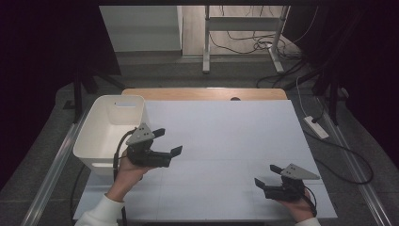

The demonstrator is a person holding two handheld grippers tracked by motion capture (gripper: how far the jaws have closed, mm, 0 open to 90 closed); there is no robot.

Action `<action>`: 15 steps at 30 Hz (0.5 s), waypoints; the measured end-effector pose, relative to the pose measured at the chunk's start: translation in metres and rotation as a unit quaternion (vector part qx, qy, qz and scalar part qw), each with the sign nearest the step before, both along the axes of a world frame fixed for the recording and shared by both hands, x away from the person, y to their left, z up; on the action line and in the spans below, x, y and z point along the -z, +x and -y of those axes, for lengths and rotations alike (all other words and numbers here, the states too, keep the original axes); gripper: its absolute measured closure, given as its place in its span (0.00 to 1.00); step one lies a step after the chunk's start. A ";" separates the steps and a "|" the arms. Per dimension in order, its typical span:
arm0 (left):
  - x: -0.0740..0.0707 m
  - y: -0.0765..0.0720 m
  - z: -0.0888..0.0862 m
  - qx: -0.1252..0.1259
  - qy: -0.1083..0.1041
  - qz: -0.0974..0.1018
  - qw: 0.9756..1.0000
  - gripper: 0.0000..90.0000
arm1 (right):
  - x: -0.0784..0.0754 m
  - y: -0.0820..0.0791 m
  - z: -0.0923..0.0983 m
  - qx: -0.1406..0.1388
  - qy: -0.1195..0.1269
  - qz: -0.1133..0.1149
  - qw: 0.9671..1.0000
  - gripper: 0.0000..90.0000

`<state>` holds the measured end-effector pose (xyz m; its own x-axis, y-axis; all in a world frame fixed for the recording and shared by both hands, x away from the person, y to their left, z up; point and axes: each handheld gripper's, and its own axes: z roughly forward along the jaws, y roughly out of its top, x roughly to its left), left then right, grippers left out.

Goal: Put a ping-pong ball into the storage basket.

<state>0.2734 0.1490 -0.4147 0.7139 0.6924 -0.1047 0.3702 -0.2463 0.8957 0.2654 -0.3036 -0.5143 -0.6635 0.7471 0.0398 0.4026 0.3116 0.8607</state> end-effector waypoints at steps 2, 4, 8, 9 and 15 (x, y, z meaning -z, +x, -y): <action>0.004 -0.003 0.003 0.006 0.000 -0.003 1.000 0.14 | 0.000 0.000 0.000 0.000 0.000 0.000 1.000 0.18; 0.009 -0.008 0.007 0.012 -0.002 -0.008 1.000 0.14 | 0.000 0.000 0.000 0.000 0.000 -0.001 1.000 0.18; 0.019 -0.015 0.011 0.025 0.008 -0.010 1.000 0.14 | 0.000 -0.001 0.000 0.001 0.000 -0.001 1.000 0.18; 0.023 -0.017 0.012 0.026 0.012 -0.011 1.000 0.14 | 0.000 -0.001 0.000 0.001 0.000 -0.001 1.000 0.18; 0.041 -0.020 0.011 0.029 0.014 -0.030 0.999 0.14 | 0.000 0.000 -0.001 0.001 0.001 -0.001 1.000 0.18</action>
<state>0.2532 0.1378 -0.4559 0.7458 0.6534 -0.1298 0.4081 -0.2941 0.8643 0.2651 -0.3030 -0.5146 -0.6616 0.7487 0.0422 0.4050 0.3093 0.8604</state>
